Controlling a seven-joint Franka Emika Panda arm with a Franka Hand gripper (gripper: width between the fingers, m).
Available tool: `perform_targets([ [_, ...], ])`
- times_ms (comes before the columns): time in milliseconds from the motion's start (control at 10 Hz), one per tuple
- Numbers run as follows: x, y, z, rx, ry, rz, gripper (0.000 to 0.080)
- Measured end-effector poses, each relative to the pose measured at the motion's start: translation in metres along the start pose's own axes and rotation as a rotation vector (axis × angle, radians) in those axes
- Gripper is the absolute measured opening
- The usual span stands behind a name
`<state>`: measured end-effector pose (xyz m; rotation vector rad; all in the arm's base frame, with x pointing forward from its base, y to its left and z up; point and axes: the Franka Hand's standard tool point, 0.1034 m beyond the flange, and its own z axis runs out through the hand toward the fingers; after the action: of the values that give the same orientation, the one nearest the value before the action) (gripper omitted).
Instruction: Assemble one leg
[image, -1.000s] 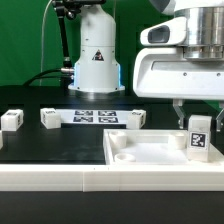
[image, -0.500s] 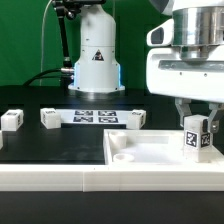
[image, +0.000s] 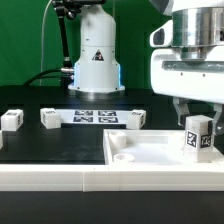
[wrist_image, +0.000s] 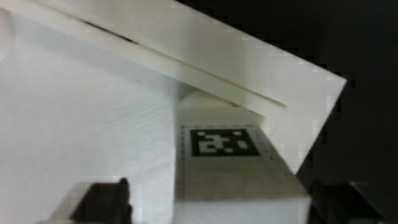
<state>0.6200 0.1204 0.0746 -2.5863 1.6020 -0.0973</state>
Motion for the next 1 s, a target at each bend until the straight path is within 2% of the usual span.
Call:
perform_targets([
  [100, -0.0014, -0.0004, 0.0001, 0.0, 0.001, -0.089, 0.0619],
  [200, -0.0031, -0.0008, 0.0002, -0.001, 0.0, -0.189, 0.0642],
  [600, -0.0045, -0.0002, 0.0014, -0.006, -0.003, -0.656, 0.0649],
  [800, -0.0085, -0.001, 0.0022, -0.011, 0.001, -0.822, 0.0649],
  [1000, -0.0054, -0.0007, 0.0014, -0.014, -0.003, -0.999, 0.0649],
])
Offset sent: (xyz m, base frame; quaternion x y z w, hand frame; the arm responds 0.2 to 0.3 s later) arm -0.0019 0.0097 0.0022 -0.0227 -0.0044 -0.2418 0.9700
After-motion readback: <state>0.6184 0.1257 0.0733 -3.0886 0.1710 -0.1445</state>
